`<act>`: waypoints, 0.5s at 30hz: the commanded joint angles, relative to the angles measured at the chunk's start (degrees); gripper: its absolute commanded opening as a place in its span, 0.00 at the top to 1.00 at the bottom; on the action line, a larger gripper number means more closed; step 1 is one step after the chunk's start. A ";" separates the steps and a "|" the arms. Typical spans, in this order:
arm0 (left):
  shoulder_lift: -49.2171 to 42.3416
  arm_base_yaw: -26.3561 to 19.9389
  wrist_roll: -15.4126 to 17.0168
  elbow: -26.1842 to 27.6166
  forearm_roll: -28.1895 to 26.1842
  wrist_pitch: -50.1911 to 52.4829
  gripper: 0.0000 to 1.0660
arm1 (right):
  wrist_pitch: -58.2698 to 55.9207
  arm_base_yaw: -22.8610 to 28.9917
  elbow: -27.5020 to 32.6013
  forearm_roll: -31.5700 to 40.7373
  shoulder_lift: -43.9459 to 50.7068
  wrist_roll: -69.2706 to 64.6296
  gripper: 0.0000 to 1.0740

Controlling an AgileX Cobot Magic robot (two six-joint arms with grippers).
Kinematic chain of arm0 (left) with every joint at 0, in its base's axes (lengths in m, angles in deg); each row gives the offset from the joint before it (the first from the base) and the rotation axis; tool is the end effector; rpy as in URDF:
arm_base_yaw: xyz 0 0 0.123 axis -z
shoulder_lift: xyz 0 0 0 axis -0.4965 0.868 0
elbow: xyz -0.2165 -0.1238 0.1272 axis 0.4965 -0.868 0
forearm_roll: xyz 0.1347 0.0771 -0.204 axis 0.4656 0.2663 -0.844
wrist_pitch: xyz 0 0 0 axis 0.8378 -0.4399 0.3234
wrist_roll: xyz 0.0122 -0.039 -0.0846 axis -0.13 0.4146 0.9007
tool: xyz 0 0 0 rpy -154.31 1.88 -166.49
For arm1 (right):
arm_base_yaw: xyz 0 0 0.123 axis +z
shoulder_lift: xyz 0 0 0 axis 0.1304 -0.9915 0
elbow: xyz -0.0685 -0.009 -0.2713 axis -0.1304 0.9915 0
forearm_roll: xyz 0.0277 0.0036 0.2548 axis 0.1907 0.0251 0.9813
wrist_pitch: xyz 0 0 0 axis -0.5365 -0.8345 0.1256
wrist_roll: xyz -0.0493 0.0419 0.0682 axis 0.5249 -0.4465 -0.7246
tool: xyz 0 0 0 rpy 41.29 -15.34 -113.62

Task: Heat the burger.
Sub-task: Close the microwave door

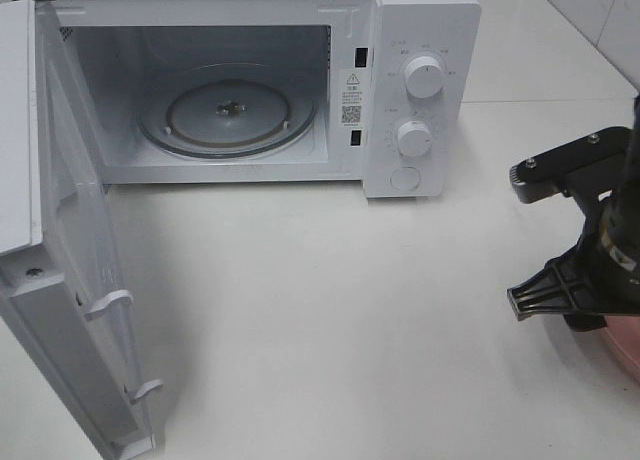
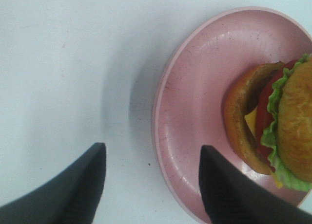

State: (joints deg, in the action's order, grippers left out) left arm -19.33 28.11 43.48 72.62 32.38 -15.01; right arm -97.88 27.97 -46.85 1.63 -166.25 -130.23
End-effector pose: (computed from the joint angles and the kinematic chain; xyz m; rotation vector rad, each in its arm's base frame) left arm 0.0061 -0.0064 0.2825 0.0226 2.0110 -0.0486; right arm 0.2090 0.0960 0.1713 -0.2360 2.7095 -0.4529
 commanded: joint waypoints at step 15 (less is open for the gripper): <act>-1.09 -0.06 0.06 -0.23 0.06 0.29 0.06 | -1.95 -0.06 -0.11 21.37 27.22 29.85 0.28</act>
State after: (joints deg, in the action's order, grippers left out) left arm -19.33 28.11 43.48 72.62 32.38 -15.01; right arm -98.57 27.97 -46.85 21.40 -141.21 -102.90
